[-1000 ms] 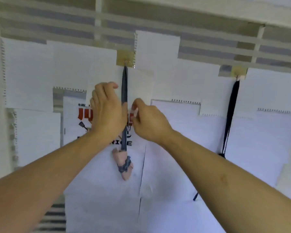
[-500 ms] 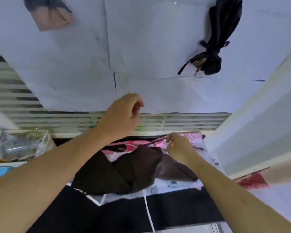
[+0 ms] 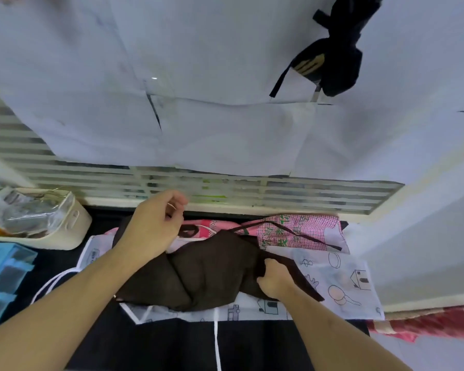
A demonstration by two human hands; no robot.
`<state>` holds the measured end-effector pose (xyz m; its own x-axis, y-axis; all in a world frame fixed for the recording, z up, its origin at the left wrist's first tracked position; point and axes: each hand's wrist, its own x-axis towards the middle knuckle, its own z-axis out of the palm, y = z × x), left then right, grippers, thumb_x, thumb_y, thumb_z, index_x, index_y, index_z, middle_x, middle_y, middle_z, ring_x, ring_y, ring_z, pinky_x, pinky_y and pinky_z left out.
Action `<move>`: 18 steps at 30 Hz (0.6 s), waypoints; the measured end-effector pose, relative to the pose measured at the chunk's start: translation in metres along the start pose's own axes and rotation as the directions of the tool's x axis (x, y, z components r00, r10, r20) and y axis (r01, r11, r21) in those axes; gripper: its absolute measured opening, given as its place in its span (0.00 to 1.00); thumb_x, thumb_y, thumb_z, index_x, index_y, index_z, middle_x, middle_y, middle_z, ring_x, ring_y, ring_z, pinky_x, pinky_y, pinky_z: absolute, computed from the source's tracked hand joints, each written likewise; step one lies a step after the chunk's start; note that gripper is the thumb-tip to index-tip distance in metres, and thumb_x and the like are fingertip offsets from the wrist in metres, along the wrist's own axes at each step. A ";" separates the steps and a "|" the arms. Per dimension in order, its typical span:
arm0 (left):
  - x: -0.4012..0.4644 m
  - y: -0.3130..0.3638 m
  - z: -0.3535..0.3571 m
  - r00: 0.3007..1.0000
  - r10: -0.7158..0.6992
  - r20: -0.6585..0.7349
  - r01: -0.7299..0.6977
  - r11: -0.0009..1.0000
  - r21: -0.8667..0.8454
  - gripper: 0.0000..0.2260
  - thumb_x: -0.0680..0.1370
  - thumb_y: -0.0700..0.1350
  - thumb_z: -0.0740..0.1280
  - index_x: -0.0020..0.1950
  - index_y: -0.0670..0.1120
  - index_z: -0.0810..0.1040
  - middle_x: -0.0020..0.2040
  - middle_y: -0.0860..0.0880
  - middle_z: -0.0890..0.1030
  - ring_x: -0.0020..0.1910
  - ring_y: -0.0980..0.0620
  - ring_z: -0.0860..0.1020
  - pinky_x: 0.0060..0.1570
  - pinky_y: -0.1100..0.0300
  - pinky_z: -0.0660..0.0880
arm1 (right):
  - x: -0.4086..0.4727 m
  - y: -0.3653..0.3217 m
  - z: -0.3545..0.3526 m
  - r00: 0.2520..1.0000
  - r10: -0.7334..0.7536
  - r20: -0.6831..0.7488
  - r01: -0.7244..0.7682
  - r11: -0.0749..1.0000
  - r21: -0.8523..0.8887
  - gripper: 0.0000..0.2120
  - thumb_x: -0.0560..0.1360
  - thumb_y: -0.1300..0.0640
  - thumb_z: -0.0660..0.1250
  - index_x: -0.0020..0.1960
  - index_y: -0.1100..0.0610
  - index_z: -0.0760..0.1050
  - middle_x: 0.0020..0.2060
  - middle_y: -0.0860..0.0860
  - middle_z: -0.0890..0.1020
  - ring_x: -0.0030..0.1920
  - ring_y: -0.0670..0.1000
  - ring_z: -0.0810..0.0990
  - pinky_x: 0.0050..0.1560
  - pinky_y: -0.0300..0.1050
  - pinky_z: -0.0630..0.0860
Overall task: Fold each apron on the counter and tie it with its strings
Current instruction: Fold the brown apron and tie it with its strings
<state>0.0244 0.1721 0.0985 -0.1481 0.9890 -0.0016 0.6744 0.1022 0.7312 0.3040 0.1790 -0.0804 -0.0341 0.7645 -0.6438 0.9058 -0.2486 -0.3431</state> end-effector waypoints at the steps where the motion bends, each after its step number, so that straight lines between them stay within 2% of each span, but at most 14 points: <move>1: -0.001 0.003 -0.004 1.000 0.000 0.008 0.000 1.000 0.000 0.12 0.82 0.38 0.67 0.53 0.56 0.81 0.47 0.60 0.82 0.44 0.60 0.82 0.51 0.49 0.84 | -0.005 -0.002 -0.002 0.999 -0.026 0.023 0.026 1.000 0.005 0.25 0.81 0.54 0.65 0.76 0.59 0.68 0.70 0.56 0.77 0.68 0.57 0.77 0.70 0.50 0.74; 3: -0.002 0.011 -0.012 0.998 0.014 0.053 -0.016 0.999 0.038 0.14 0.81 0.38 0.67 0.53 0.58 0.81 0.50 0.61 0.82 0.48 0.63 0.81 0.54 0.50 0.83 | -0.017 -0.017 -0.016 0.992 -0.123 0.015 0.122 0.992 0.041 0.20 0.83 0.57 0.63 0.75 0.57 0.71 0.69 0.55 0.78 0.67 0.55 0.78 0.70 0.49 0.74; 5: 0.001 0.023 -0.021 0.976 0.073 0.206 -0.088 0.994 0.061 0.19 0.80 0.38 0.69 0.62 0.63 0.79 0.60 0.68 0.77 0.57 0.71 0.75 0.63 0.54 0.79 | -0.038 -0.050 -0.045 0.963 -0.268 -0.010 0.268 0.963 0.037 0.18 0.85 0.57 0.61 0.74 0.54 0.72 0.68 0.55 0.79 0.64 0.55 0.79 0.67 0.49 0.75; 7: 0.002 0.045 -0.029 0.882 0.138 0.450 -0.191 0.979 0.076 0.30 0.78 0.43 0.73 0.73 0.69 0.71 0.70 0.75 0.66 0.68 0.76 0.65 0.74 0.59 0.66 | -0.069 -0.093 -0.088 0.890 -0.455 -0.032 0.455 0.891 -0.006 0.16 0.86 0.57 0.61 0.72 0.52 0.75 0.66 0.54 0.80 0.62 0.55 0.80 0.65 0.50 0.76; 8: 0.003 0.059 -0.031 0.826 0.160 0.540 -0.243 0.966 0.085 0.32 0.77 0.47 0.75 0.75 0.70 0.67 0.73 0.73 0.64 0.71 0.74 0.63 0.75 0.61 0.62 | -0.086 -0.116 -0.111 0.835 -0.548 -0.055 0.547 0.836 -0.034 0.15 0.85 0.58 0.61 0.70 0.52 0.78 0.66 0.52 0.81 0.63 0.54 0.79 0.65 0.49 0.75; 9: 0.005 0.070 -0.033 0.797 0.175 0.578 -0.272 0.959 0.084 0.32 0.76 0.50 0.76 0.75 0.69 0.68 0.73 0.70 0.67 0.71 0.71 0.66 0.75 0.61 0.64 | -0.106 -0.136 -0.134 0.779 -0.620 -0.089 0.618 0.784 -0.052 0.14 0.85 0.58 0.62 0.68 0.51 0.80 0.65 0.50 0.82 0.63 0.51 0.79 0.65 0.46 0.74; 11: 0.012 0.098 -0.048 0.836 0.217 0.504 -0.277 0.960 0.045 0.21 0.75 0.53 0.77 0.65 0.65 0.76 0.61 0.65 0.80 0.59 0.67 0.77 0.67 0.56 0.74 | -0.149 -0.168 -0.180 0.703 -0.685 -0.191 0.691 0.722 -0.045 0.13 0.84 0.55 0.64 0.65 0.49 0.82 0.60 0.46 0.84 0.59 0.47 0.80 0.62 0.44 0.74; 13: 0.019 0.125 -0.074 0.876 0.259 0.406 -0.306 0.951 0.054 0.08 0.77 0.55 0.75 0.55 0.60 0.81 0.49 0.60 0.84 0.48 0.63 0.81 0.57 0.54 0.79 | -0.182 -0.181 -0.217 0.652 -0.698 -0.297 0.722 0.691 -0.038 0.09 0.80 0.49 0.70 0.59 0.44 0.83 0.52 0.43 0.84 0.53 0.44 0.81 0.58 0.43 0.76; 14: 0.023 0.136 -0.089 0.880 0.277 0.385 -0.338 0.936 0.099 0.04 0.79 0.56 0.73 0.52 0.58 0.83 0.45 0.57 0.85 0.44 0.61 0.81 0.52 0.55 0.79 | -0.195 -0.181 -0.233 0.657 -0.692 -0.300 0.717 0.696 -0.037 0.10 0.77 0.46 0.73 0.57 0.41 0.82 0.51 0.42 0.83 0.52 0.43 0.81 0.57 0.43 0.77; 15: 0.025 0.145 -0.106 0.884 0.300 0.359 -0.370 0.918 0.143 0.05 0.80 0.55 0.71 0.48 0.56 0.84 0.42 0.55 0.84 0.41 0.59 0.81 0.49 0.54 0.78 | -0.206 -0.181 -0.247 0.688 -0.673 -0.271 0.686 0.725 -0.060 0.13 0.73 0.45 0.77 0.56 0.40 0.80 0.50 0.41 0.83 0.52 0.43 0.81 0.56 0.43 0.78; 16: 0.025 0.152 -0.122 0.892 0.314 0.326 -0.382 0.909 0.168 0.08 0.81 0.55 0.70 0.46 0.54 0.85 0.40 0.54 0.84 0.40 0.58 0.80 0.49 0.53 0.78 | -0.214 -0.178 -0.258 0.728 -0.649 -0.222 0.638 0.760 -0.128 0.15 0.71 0.45 0.78 0.55 0.40 0.78 0.50 0.41 0.82 0.52 0.44 0.81 0.56 0.44 0.78; 18: 0.021 0.161 -0.157 0.903 0.352 0.248 -0.390 0.913 0.121 0.12 0.82 0.54 0.70 0.43 0.50 0.85 0.39 0.52 0.84 0.41 0.56 0.81 0.51 0.53 0.77 | -0.227 -0.176 -0.274 0.790 -0.590 -0.167 0.519 0.788 -0.332 0.12 0.72 0.49 0.78 0.51 0.46 0.77 0.47 0.43 0.81 0.49 0.48 0.80 0.52 0.46 0.78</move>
<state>0.0162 0.1926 0.3237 0.2829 0.9552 0.0872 0.7612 -0.2790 0.5854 0.2680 0.2122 0.3136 -0.4910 0.8498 -0.1915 0.8363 0.3983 -0.3768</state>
